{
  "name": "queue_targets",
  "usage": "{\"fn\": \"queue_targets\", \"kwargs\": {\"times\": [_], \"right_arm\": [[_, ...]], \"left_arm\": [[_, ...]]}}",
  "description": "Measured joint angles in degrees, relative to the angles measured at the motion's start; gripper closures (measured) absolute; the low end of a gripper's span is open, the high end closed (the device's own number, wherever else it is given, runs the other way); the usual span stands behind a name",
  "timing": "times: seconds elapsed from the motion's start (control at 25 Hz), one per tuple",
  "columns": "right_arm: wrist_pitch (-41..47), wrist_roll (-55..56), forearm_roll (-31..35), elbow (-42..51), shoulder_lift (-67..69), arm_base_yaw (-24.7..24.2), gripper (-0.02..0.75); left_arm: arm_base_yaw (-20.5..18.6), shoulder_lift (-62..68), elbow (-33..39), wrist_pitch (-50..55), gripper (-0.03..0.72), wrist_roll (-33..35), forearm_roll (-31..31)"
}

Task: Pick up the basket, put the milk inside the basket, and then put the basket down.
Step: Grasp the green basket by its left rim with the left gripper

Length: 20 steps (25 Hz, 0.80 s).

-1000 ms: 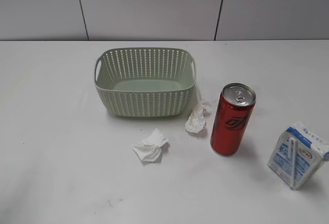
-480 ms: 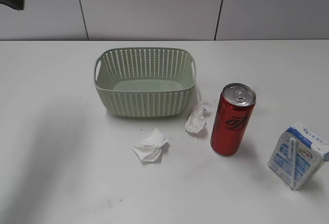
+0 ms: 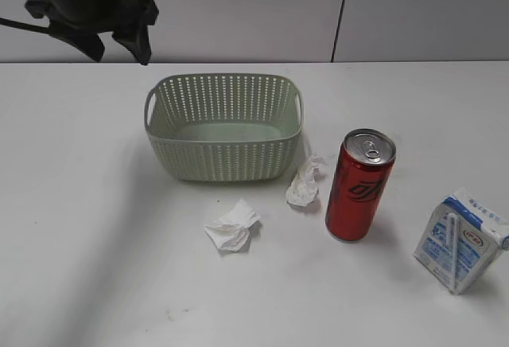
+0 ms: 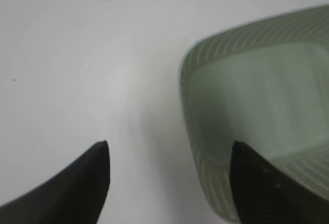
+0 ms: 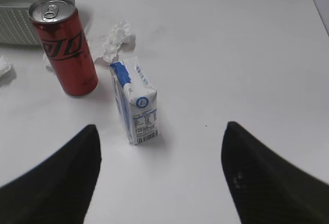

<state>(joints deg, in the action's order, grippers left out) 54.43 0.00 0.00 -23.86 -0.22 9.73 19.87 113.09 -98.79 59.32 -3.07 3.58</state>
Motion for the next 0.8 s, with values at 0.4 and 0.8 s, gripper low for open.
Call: {"fn": "queue_targets", "kwargs": {"times": [0.4, 0.8], "right_arm": [[0.0, 0.0, 0.0, 0.0, 0.0, 0.0, 0.165], [0.0, 0.0, 0.0, 0.0, 0.0, 0.0, 0.165]], "left_arm": [[0.2, 10.9, -3.7, 1.8, 0.138, -0.2, 0.7], [0.2, 15.5, -3.7, -2.1, 0.232, -2.8, 4.7]]}}
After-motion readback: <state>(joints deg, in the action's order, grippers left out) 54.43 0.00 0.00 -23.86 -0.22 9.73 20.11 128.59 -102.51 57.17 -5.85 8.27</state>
